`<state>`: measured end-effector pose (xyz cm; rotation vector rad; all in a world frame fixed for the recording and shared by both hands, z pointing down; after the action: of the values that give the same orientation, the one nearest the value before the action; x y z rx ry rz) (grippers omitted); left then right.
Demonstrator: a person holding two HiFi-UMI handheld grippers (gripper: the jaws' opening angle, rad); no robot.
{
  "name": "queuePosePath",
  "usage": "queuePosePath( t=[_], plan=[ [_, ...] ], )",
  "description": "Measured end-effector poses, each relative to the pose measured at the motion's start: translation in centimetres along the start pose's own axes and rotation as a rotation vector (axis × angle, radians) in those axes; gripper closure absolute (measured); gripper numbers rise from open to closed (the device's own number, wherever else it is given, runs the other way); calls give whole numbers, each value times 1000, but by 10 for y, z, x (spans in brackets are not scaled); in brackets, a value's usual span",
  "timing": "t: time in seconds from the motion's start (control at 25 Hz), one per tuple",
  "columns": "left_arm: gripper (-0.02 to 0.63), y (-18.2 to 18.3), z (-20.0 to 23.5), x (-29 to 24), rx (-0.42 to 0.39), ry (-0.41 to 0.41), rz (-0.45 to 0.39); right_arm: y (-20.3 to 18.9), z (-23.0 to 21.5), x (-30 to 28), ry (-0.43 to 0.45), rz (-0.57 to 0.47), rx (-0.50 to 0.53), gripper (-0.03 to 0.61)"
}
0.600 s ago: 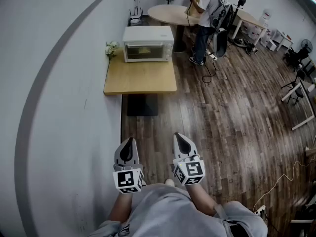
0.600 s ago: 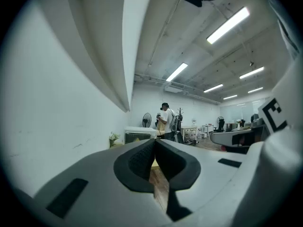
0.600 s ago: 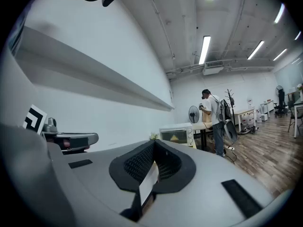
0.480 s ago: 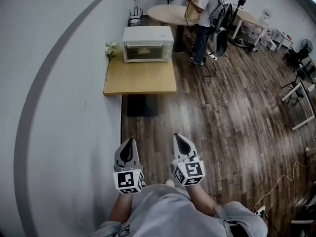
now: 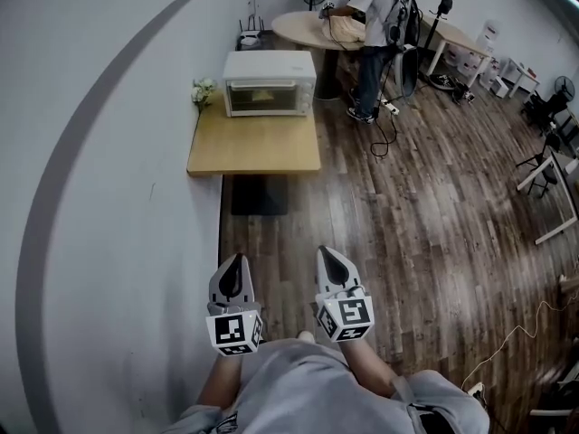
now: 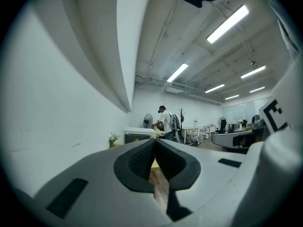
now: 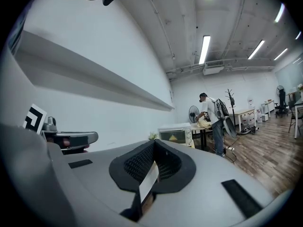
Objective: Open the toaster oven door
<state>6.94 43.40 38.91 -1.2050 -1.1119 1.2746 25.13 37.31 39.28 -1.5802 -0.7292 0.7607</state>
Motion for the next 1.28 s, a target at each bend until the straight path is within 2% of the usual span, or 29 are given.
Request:
queuePosePath(
  t=[0.6, 0.92, 1.08, 1.28],
  plan=[
    [611, -23, -49, 3, 16, 40, 42, -17, -49, 20, 14, 33, -47, 580],
    [611, -20, -41, -21, 23, 33, 58, -13, -50, -5, 20, 47, -51, 580],
    [611, -21, -34, -51, 24, -5, 56, -14, -54, -32, 1, 51, -46, 580],
    [611, -17, -5, -96, 25, -21, 39, -12, -55, -79, -18, 49, -27, 580]
  ],
)
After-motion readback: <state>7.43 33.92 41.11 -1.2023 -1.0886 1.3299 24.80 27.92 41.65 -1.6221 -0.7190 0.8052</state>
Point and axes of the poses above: the fingertips, and each gripper's own axes: x backward along the fingers, z to its left, y out of its top, the point moved 3 cm from there along x, backward along the fingers, and after that the axes turned 1 degree about y, right-handed, at the moved point
